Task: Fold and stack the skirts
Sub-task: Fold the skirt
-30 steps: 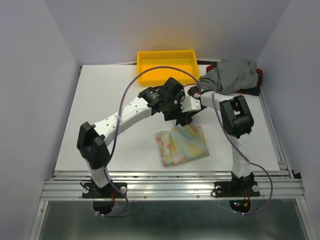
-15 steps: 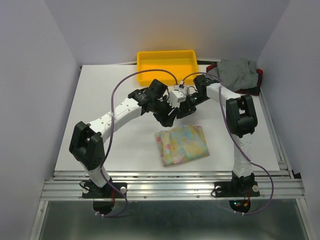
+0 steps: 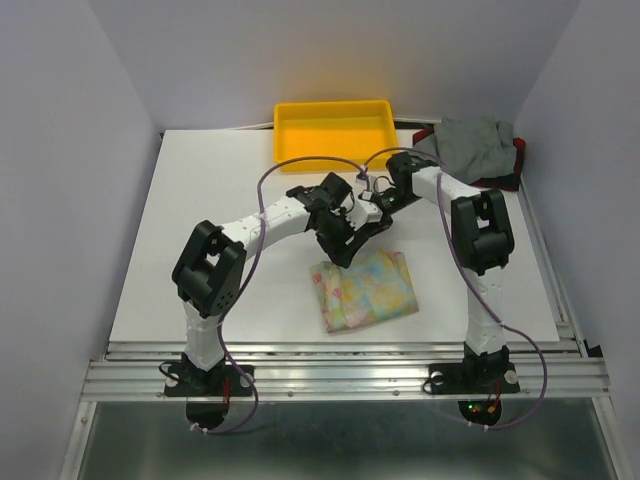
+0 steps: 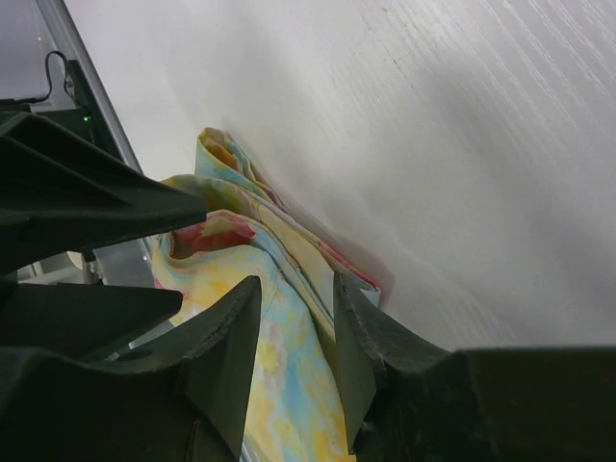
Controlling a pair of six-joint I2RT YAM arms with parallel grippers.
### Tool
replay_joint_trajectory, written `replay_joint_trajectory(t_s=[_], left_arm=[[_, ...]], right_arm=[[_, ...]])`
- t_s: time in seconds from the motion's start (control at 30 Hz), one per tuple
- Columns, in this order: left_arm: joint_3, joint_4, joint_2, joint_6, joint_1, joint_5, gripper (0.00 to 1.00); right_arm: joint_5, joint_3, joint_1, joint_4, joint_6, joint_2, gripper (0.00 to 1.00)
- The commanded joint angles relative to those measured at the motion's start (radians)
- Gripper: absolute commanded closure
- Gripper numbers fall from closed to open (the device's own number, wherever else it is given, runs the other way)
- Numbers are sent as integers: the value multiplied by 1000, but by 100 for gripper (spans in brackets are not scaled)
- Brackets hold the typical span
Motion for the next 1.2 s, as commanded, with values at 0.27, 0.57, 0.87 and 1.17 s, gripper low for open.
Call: replay_joint_trajectory(t_s=[0.27, 0.57, 0.87, 1.17], left_arm=[[-62, -39, -42, 88, -4, -41, 71], [-133, -65, -86, 109, 5, -78, 88], [-113, -25, 10, 85, 17, -188, 90], [-50, 5, -10, 48, 65, -205, 82]], right_arm=[[33, -61, 8, -66, -121, 25, 70], [107, -77, 8, -55, -142, 22, 87], [144, -11, -33, -57, -50, -83, 79], [142, 94, -134, -152, -24, -190, 63]])
